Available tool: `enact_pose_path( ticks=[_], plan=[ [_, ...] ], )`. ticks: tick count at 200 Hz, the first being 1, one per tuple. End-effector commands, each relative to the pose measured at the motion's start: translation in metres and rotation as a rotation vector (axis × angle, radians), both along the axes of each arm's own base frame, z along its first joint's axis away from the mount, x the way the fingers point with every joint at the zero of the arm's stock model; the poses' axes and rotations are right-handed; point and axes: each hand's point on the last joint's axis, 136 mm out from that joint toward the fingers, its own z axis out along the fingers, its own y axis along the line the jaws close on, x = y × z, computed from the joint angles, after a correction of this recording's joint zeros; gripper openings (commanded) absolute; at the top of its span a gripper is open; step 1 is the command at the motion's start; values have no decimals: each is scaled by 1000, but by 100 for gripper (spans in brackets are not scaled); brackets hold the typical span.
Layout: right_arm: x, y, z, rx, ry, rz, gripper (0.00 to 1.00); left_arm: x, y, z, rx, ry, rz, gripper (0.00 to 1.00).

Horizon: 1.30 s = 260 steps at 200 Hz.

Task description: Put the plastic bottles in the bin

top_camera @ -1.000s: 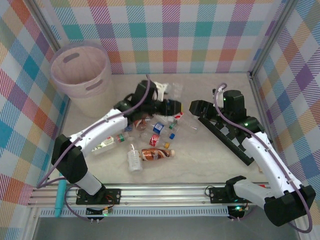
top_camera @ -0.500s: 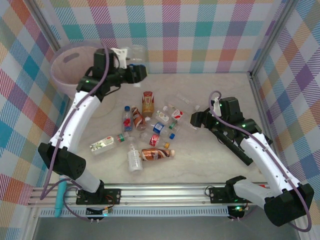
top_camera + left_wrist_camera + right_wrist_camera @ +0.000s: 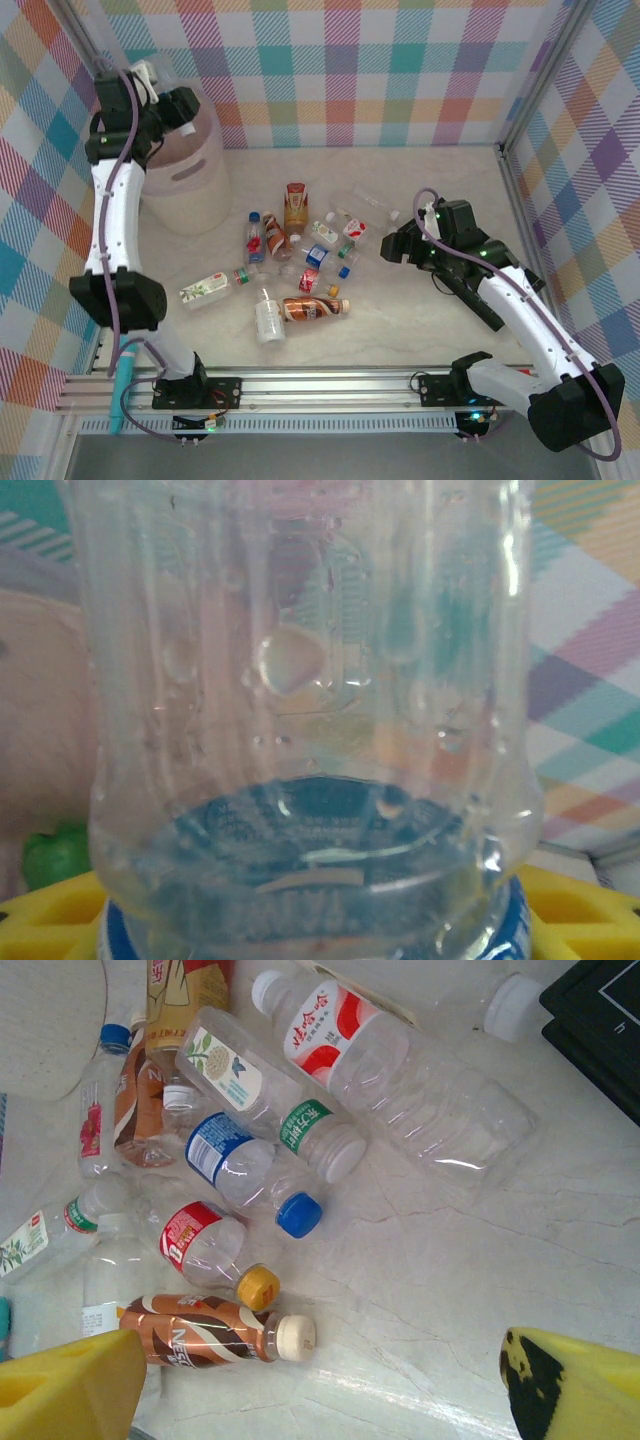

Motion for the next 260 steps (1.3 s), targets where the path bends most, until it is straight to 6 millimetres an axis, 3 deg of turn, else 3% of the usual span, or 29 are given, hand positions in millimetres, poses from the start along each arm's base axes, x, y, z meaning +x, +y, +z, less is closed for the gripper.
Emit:
enact_pose_path(
  ticks=[1, 26, 54, 144, 212, 225, 244, 260],
  plan=[
    [-6, 0, -3, -1, 17, 19, 91, 20, 21, -17, 62, 79, 70, 0],
    [-10, 1, 1, 19, 17, 14, 92, 37, 32, -33, 114, 143, 97, 0],
    [-12, -1, 4, 17, 11, 7, 91, 48, 43, -66, 153, 227, 119, 0],
    [-13, -9, -8, -46, 29, 3, 94, 50, 57, -175, 258, 504, 101, 0],
    [-15, -13, -14, -71, 29, 6, 94, 48, 55, -227, 259, 611, 61, 0],
    [-15, -14, -14, -75, 30, 2, 94, 47, 54, -232, 258, 620, 55, 14],
    [-16, -14, -16, -78, 34, 0, 96, 45, 53, -234, 257, 629, 47, 46],
    [-16, -15, -17, -82, 37, -4, 97, 44, 52, -234, 259, 627, 44, 64]
  ],
)
